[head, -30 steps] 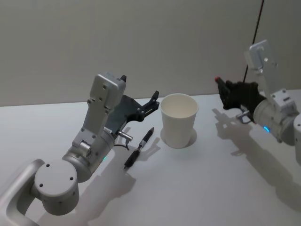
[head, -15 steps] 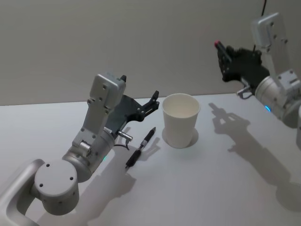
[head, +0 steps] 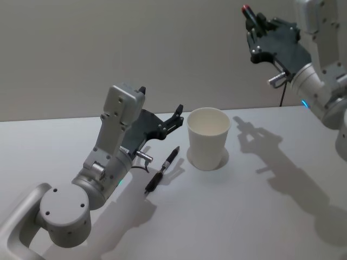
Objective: Place the pen into the pen holder.
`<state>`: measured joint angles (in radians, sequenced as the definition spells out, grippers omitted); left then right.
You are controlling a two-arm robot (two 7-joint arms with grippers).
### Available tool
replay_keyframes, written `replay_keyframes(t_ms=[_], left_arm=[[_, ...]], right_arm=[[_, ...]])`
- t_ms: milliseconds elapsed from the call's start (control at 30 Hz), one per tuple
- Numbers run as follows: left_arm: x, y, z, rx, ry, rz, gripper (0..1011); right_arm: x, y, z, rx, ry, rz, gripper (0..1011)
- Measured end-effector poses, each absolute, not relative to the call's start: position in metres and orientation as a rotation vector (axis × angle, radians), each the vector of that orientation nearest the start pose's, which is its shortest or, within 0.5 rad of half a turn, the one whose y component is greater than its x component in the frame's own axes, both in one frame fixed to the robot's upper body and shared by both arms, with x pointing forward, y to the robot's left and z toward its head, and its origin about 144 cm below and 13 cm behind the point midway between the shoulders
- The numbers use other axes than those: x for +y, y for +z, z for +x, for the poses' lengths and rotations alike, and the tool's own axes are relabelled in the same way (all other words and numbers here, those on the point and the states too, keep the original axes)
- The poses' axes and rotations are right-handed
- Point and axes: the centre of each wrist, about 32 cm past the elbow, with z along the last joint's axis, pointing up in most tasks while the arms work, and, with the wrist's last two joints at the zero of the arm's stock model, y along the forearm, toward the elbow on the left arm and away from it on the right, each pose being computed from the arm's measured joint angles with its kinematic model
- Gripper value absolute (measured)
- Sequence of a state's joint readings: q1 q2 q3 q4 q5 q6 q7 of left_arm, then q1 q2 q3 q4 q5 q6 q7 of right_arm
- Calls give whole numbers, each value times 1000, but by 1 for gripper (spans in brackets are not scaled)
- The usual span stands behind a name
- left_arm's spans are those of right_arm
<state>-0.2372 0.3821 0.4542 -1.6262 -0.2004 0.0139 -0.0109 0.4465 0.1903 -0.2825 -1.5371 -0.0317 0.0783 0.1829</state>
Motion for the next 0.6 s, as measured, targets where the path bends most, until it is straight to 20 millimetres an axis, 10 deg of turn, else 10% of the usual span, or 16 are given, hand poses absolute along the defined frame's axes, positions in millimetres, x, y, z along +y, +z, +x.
replay_keyframes(t_ms=[600], left_arm=[[198, 1204, 492, -268, 1124, 61, 1001]], right_arm=[[-179, 1268, 553, -377, -1146, -50, 185]])
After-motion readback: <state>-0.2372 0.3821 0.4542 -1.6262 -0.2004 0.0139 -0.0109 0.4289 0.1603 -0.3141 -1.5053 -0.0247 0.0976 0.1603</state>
